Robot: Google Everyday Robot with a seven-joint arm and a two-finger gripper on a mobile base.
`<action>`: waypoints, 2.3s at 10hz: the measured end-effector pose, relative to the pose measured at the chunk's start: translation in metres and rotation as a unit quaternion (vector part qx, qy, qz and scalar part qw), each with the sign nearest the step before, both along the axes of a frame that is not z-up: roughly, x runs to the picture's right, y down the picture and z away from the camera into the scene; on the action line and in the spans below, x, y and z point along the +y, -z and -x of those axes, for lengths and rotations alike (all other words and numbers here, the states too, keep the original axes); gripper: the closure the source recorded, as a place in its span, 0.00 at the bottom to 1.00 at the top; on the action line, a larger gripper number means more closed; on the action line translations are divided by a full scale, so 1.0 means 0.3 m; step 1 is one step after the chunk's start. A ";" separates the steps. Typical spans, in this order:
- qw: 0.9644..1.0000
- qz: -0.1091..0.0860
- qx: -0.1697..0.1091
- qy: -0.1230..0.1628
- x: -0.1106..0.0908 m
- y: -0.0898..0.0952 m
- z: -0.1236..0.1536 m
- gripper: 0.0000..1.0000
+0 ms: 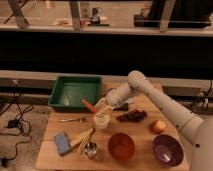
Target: Place pepper in paper cup
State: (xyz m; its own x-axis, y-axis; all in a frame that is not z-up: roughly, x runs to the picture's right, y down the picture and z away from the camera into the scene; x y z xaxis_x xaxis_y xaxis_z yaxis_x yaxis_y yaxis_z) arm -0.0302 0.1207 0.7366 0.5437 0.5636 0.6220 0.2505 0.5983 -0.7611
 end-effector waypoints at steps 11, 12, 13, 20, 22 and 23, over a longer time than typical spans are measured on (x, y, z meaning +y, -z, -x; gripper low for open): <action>1.000 0.003 0.005 -0.009 0.021 -0.009 -0.013 0.96; 1.000 0.003 0.005 -0.008 0.021 -0.009 -0.011 0.96; 1.000 0.003 0.005 -0.008 0.021 -0.008 -0.010 0.96; 1.000 0.004 0.004 -0.008 0.025 -0.010 -0.010 0.96; 1.000 0.004 0.004 -0.008 0.025 -0.010 -0.010 0.96; 1.000 0.004 0.004 -0.009 0.025 -0.010 -0.010 0.96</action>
